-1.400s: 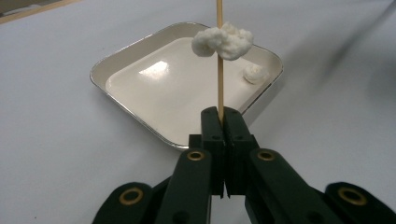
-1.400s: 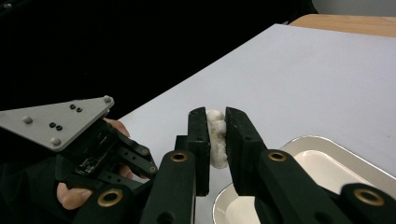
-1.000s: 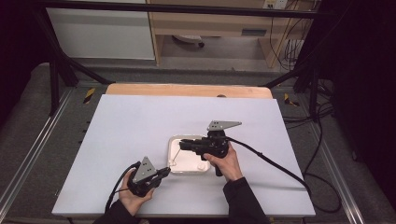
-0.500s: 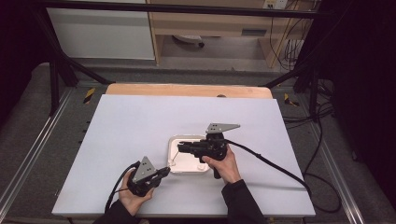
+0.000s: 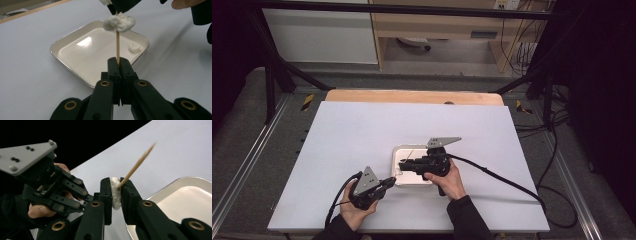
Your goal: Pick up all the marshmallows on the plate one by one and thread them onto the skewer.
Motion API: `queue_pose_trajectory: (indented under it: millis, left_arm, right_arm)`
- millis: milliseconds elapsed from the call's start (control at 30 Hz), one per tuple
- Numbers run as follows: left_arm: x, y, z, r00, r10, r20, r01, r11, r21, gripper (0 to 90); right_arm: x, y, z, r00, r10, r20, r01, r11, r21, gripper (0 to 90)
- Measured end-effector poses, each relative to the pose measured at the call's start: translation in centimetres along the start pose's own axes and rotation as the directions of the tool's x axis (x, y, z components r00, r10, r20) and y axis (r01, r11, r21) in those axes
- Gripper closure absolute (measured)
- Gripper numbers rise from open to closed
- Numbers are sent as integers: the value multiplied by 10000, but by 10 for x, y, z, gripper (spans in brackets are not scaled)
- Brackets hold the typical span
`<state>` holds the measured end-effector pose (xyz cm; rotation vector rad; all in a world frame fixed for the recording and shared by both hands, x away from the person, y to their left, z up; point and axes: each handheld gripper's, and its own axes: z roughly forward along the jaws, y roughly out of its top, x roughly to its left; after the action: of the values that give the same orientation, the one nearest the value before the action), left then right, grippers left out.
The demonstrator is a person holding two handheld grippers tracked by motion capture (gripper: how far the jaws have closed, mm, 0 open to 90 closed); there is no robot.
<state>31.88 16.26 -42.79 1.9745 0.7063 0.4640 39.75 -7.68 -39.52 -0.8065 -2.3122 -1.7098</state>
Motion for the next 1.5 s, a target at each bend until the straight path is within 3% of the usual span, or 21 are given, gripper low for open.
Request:
queue_pose_trajectory:
  millis: [67, 367, 600, 700, 1033, 1100, 1300, 1433, 1500]
  left_arm:
    - [4, -3, 1, 9995, -293, 78, 292, 9996, 57, 891]
    - [2, -4, 4, 9994, -318, 105, 316, 9994, 161, 890]
    - [7, -5, 3, 9989, -473, 38, 473, 9988, 114, 890]
    - [7, -6, 2, 9986, -526, 56, 525, 9984, 211, 890]
    - [11, -7, 2, 9978, -635, 197, 632, 9979, 154, 889]
    - [12, -8, 1, 9968, -796, 101, 793, 9964, 297, 889]
    - [14, -8, 1, 9958, -862, 314, 856, 9961, 208, 889]
    - [15, -9, 1, 9950, -954, 289, 946, 9951, 278, 889]
    - [15, -9, 1, 9947, -983, 292, 975, 9948, 299, 889]
  right_arm:
    - [0, -2, 4, 10000, 30, -65, -32, 9998, -211, 810]
    - [0, -6, 7, 9999, 81, 116, -81, 10000, -7, 779]
    - [4, 2, -4, 9971, -259, 709, 281, 9992, -297, 486]
    - [5, 4, -11, 9922, -413, 1178, 458, 9983, -357, 366]
    - [-8, 2, -35, 9555, -882, 2816, 884, 9960, 122, 93]
    - [-11, 2, -40, 9495, -935, 2995, 867, 9956, 359, 71]
    - [-16, -6, -48, 9323, -1135, 3434, 826, 9912, 1034, 67]
    - [-18, -12, -50, 9215, -1400, 3623, 843, 9826, 1654, 70]
    - [-18, -15, -49, 9210, -1514, 3589, 858, 9776, 1923, 89]
